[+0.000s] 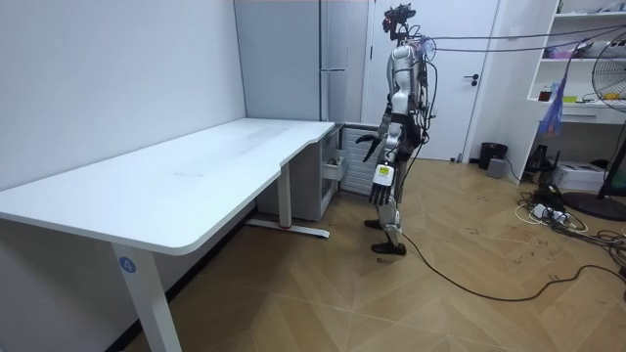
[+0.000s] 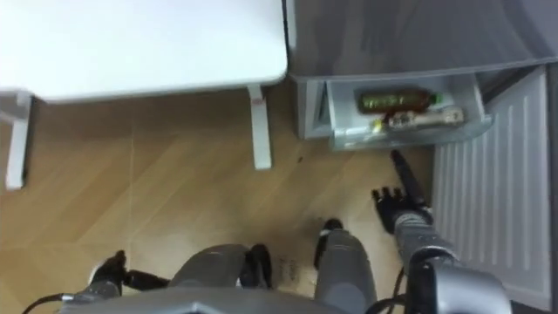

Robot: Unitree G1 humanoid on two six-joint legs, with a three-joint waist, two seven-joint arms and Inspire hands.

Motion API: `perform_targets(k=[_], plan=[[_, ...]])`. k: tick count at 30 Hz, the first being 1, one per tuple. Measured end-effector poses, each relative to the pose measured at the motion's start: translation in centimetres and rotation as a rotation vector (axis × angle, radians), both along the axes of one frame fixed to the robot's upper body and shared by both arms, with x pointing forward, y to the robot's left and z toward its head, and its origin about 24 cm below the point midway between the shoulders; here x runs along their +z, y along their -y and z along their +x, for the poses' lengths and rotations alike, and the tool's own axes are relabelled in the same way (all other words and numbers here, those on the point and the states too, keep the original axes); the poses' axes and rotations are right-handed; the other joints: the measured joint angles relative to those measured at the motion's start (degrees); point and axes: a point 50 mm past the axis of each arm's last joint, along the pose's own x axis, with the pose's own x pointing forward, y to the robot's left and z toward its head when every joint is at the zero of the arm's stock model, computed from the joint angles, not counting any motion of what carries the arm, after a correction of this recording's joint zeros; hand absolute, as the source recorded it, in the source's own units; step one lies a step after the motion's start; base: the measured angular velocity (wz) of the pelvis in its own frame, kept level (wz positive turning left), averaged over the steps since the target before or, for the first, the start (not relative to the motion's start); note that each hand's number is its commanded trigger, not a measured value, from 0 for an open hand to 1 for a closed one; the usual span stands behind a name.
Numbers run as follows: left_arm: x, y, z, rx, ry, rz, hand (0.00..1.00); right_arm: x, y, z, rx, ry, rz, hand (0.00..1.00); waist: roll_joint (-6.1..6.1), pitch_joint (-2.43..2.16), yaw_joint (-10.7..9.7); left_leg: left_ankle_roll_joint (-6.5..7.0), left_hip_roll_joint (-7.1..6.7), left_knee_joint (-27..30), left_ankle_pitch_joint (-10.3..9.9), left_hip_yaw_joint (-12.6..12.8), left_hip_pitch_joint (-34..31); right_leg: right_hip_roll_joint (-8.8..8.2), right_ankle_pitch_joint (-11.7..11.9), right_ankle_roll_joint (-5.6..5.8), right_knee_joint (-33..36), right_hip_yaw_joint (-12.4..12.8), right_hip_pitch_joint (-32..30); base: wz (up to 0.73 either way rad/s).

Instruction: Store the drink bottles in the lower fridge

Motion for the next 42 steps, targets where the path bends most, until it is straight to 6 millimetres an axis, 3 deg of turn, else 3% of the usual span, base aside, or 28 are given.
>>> perform_targets(k=[5,9,10,14,20,28,32,36,42], plan=[[0.1,-0.6,-0.5,0.017,-0.012,0.005,0.00,2.4,3.7,1.8,-0.065,0.080,-0.089,0.00,-0.71,0.16,2.3,-0.45,-0.69,10.4,-2.1,-1.5,-11.6,-2.41,-4.4,-1.14,11.5,-0.2,-11.7,0.24],[0.1,-0.8,-0.5,0.003,-0.018,0.011,0.00,4.5,5.7,3.5,-0.097,0.147,-0.129,0.00,-1.10,0.21,2.7,-1.22,-0.70,17.4,-4.1,-2.5,-18.9,-3.51,-7.2,-1.39,18.6,-0.5,-18.6,0.18],[0.2,-1.1,-0.4,-0.002,-0.015,0.019,0.00,5.3,6.2,4.3,-0.096,0.172,-0.146,0.00,-1.59,0.18,2.8,-1.39,-0.67,19.2,-4.3,-2.5,-21.7,-3.84,-7.6,-1.93,20.5,-0.5,-21.3,0.15],[0.3,-1.2,-0.3,-0.011,-0.017,0.024,0.00,7.6,7.6,6.1,-0.099,0.247,-0.194,0.00,-2.10,0.06,3.1,-1.79,-0.56,24.0,-4.6,-3.7,-28.9,-4.23,-8.2,-3.11,24.4,-0.8,-27.6,0.14],[0.4,-1.2,0.3,-0.044,-0.004,0.024,0.00,10.8,8.4,8.8,-0.053,0.347,-0.263,0.00,-2.46,-0.07,3.7,-1.82,-0.63,27.8,-4.5,-3.8,-36.4,-4.26,-8.3,-3.34,28.0,0.3,-34.9,0.10],[0.5,-1.4,0.4,-0.115,-0.016,0.043,0.00,11.8,9.5,8.9,0.006,0.304,-0.356,0.00,-3.22,-0.01,4.3,-1.12,-0.77,32.8,-5.8,-3.6,-41.3,-4.94,-9.2,-3.28,32.5,0.7,-39.9,0.01],[1.1,-2.0,1.5,-0.110,0.039,0.049,0.00,12.4,10.0,8.9,0.024,0.293,-0.386,0.00,-4.57,0.11,4.2,-0.49,-0.78,36.6,-6.8,-3.4,-45.1,-5.91,-10.1,-3.25,36.5,1.9,-44.0,0.05],[1.3,-2.0,2.2,-0.134,0.067,0.049,0.00,12.9,10.3,9.2,0.000,0.315,-0.377,0.00,-4.69,0.10,4.5,0.11,-0.75,38.8,-7.1,-3.3,-47.3,-6.12,-10.2,-3.09,38.2,2.3,-46.0,0.01],[1.6,-3.2,1.3,-0.116,0.056,0.076,0.00,13.1,10.2,9.5,0.032,0.300,-0.421,0.00,-5.45,0.55,4.9,0.22,-0.58,40.4,-7.2,-3.0,-48.5,-6.12,-10.8,-2.90,40.2,3.0,-47.7,0.00]])
